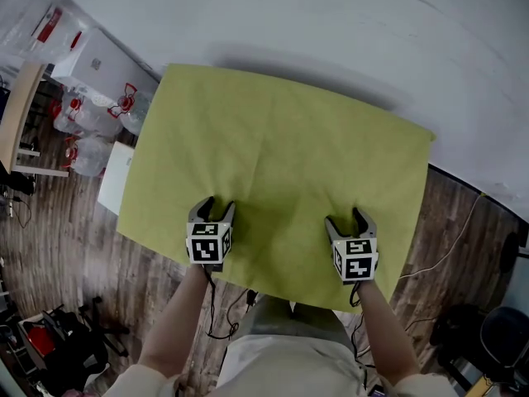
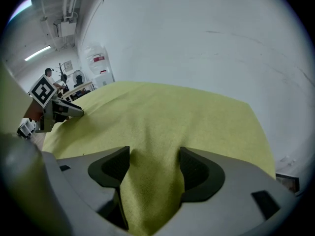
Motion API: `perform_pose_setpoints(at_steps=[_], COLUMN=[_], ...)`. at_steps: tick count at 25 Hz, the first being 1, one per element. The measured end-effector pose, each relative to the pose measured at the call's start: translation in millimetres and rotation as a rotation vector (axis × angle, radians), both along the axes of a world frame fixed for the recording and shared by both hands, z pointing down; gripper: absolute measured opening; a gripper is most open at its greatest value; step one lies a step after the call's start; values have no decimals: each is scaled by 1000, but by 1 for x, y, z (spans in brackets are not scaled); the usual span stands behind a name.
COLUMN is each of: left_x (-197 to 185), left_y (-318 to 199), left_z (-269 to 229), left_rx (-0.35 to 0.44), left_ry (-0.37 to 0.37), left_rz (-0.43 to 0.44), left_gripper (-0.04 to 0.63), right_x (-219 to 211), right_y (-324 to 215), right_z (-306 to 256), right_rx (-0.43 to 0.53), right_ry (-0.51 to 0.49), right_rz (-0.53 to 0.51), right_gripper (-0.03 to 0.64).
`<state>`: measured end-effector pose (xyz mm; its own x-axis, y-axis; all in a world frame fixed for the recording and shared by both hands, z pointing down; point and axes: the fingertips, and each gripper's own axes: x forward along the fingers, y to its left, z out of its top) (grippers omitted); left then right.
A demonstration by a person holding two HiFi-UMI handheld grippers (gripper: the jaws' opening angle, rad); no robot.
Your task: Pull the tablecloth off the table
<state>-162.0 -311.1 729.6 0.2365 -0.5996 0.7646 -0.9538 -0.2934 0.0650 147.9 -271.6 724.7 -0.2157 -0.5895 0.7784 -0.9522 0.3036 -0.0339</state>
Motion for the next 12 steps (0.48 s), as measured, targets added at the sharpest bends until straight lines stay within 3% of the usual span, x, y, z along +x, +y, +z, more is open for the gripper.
perform_pose_setpoints(at_steps=[3, 7, 10, 12], left_x=[6, 15, 20, 22], left_y=[3, 10, 13, 16], left_z=[-2, 0, -1, -8], left_rx=[-7, -62, -83, -72], left_ry=[6, 66, 93, 101], left_rz=[-6, -25, -17, -10], left_gripper=[169, 42, 25, 22], right_x=[-7, -11, -14, -15], right_y=[1, 8, 8, 9], right_z=[-1, 0, 2, 1], right_rx=[-9, -46, -89, -102], right_ry=[-1, -20, -53, -72], right_rz=[-38, -66, -85, -96], right_gripper=[285, 148, 53, 37])
